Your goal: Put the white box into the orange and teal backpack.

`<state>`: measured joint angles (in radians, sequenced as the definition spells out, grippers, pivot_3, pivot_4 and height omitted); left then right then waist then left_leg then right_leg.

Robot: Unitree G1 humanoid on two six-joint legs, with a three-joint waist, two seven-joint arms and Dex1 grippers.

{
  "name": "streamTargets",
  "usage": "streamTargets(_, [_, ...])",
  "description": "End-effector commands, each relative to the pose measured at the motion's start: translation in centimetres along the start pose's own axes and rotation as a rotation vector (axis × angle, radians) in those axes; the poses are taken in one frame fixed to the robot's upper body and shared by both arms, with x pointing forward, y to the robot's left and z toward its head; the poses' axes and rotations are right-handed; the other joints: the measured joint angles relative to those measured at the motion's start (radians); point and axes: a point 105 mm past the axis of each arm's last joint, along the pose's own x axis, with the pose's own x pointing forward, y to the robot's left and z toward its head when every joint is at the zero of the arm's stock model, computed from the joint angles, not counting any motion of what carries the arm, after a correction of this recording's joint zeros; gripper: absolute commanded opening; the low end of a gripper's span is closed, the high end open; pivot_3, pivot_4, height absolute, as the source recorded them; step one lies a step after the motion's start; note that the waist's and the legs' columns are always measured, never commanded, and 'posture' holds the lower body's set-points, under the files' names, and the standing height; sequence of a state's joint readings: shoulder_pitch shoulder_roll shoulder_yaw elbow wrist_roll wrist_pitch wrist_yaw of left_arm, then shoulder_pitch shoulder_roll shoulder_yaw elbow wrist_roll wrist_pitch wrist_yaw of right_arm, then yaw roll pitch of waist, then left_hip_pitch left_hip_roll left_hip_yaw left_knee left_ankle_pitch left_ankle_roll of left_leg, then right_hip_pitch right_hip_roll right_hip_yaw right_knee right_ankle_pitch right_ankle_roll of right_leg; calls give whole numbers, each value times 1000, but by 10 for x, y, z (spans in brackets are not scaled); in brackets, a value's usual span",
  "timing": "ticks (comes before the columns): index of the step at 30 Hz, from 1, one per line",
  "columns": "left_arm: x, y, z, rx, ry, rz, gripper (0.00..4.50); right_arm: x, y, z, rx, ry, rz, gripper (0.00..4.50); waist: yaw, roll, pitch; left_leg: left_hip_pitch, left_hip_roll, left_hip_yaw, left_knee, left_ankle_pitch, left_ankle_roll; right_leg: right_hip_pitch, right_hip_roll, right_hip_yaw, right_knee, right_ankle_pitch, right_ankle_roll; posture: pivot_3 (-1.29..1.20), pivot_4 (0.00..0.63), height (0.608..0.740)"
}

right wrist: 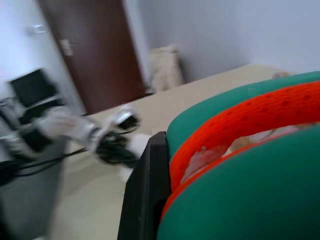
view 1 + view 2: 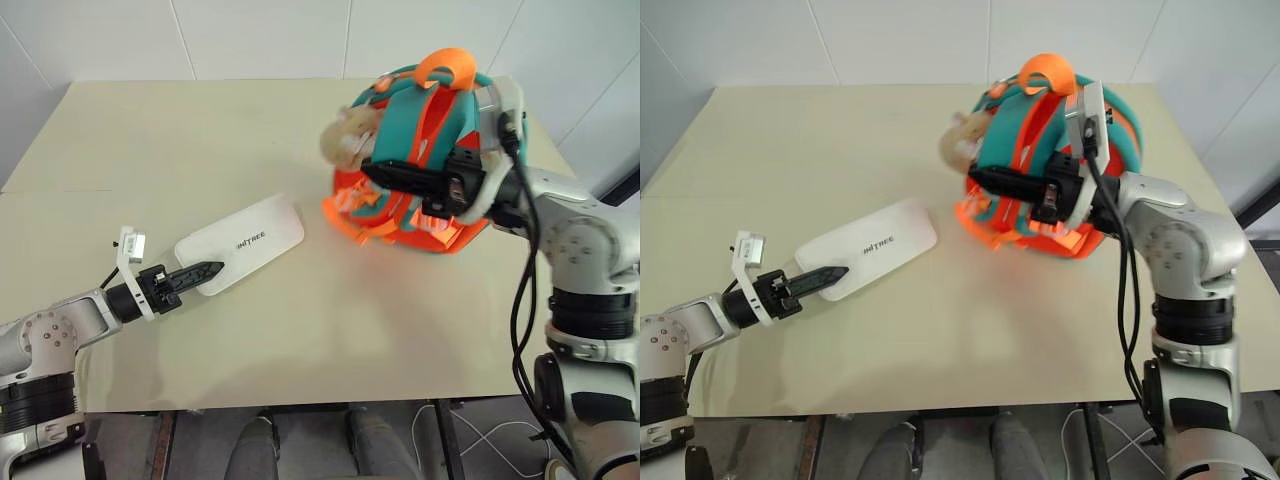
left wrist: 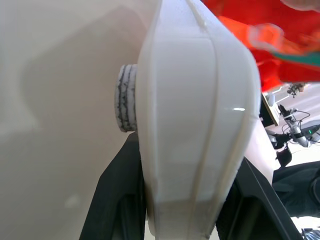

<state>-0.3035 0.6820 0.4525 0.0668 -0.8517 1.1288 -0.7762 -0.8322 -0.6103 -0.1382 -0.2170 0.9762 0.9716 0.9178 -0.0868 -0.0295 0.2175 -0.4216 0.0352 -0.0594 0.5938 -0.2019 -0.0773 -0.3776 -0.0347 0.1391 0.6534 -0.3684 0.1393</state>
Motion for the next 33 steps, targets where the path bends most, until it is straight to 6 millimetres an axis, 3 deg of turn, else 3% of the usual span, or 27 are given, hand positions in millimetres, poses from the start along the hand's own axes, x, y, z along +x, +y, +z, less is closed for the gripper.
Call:
streamTargets(1, [-12,2,14,51,-77,35,1266,-5,31,7,9,27,91,16,7,-1,0,0,0,0,0,0,0,0,-1,-1,-1,0,0,0,150,740])
streamTargets(6, [-14,-24,30,126,-181,-61,1266,-25,44,-7,127,110,152,16,20,-2,0,-1,-4,0,0,-1,2,0,-5,-1,-3,0,0,0,150,740])
streamTargets(10, [-21,-46,37,199,-226,-127,1266,-35,23,-29,160,180,63,16,31,-2,0,-2,-5,1,0,-1,3,1,-6,-1,-7,0,1,0,150,740])
streamTargets(17, [-39,-88,53,344,-287,-244,1266,-57,4,-66,185,303,12,16,31,-3,0,-2,-4,2,0,-2,4,1,-5,-1,-8,0,1,0,150,740])
streamTargets(27, [-29,-130,50,504,-110,-390,1266,-60,-5,-78,171,344,9,16,31,-3,0,-2,-5,3,1,-2,4,2,-5,-1,-8,0,1,0,150,740])
streamTargets(33, [-29,-127,47,530,-49,-396,1266,-58,-6,-79,167,337,7,16,30,-3,0,-2,-4,3,0,-3,4,1,-5,-1,-8,0,1,0,150,740])
